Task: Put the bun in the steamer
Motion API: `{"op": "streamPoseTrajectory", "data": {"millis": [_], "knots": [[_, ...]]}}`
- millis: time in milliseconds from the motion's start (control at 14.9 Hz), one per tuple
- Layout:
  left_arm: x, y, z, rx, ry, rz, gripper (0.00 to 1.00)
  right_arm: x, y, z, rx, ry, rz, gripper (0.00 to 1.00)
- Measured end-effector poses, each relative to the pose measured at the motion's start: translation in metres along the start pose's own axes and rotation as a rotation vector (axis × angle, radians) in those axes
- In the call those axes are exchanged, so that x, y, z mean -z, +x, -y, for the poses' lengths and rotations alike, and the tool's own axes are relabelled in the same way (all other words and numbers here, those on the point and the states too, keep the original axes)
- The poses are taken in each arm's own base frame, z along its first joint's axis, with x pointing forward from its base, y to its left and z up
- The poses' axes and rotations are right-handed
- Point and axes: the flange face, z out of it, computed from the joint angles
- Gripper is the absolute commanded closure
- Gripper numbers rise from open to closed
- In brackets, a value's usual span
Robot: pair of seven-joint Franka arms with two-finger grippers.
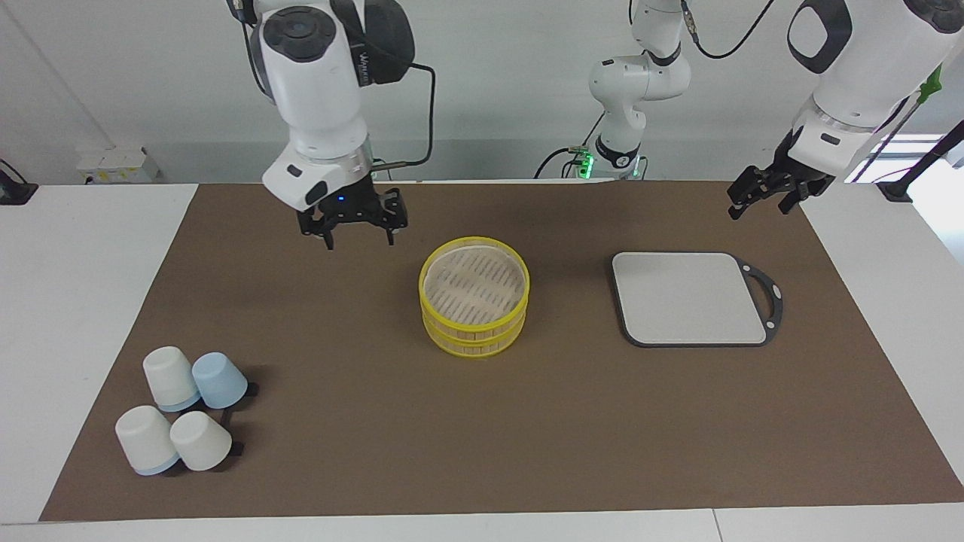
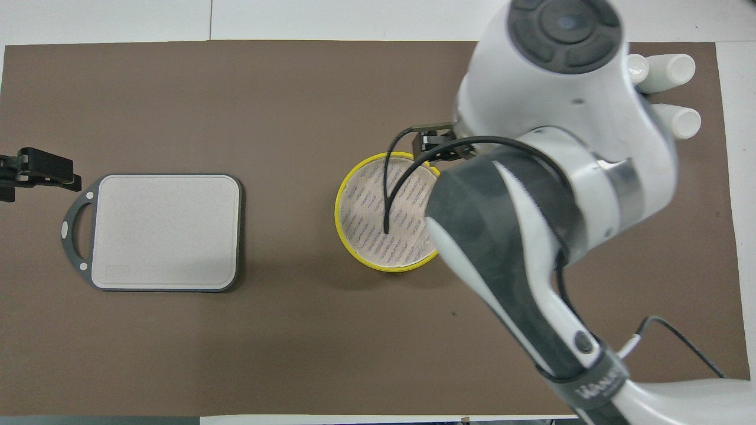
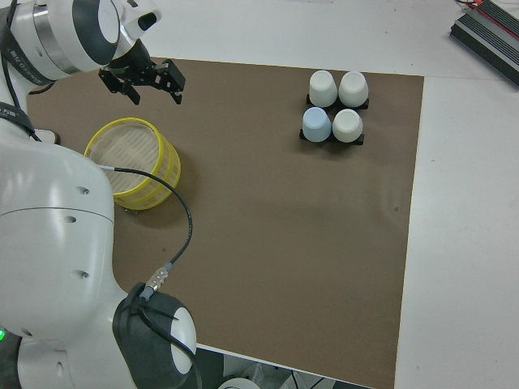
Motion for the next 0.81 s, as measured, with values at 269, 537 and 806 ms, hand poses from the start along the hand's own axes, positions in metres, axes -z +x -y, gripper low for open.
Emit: {"op": "streamPoseTrajectory", "data": {"millis": [269, 537, 806], "knots": [[0.0, 0.0, 0.0, 0.0, 0.0, 0.0, 0.0, -0.019, -0.014, -0.097, 0.053, 0.025, 0.033, 0.0], [0.0, 0.0, 0.001, 0.002, 0.0, 0.0, 0.0, -0.04, -0.033, -0.137, 0.005, 0.047, 0.044, 0.0], [0.0, 0.0, 0.001, 0.002, 0.0, 0.0, 0.0, -0.037, -0.038, -0.153, -0.023, 0.047, 0.036, 0.0]]}}
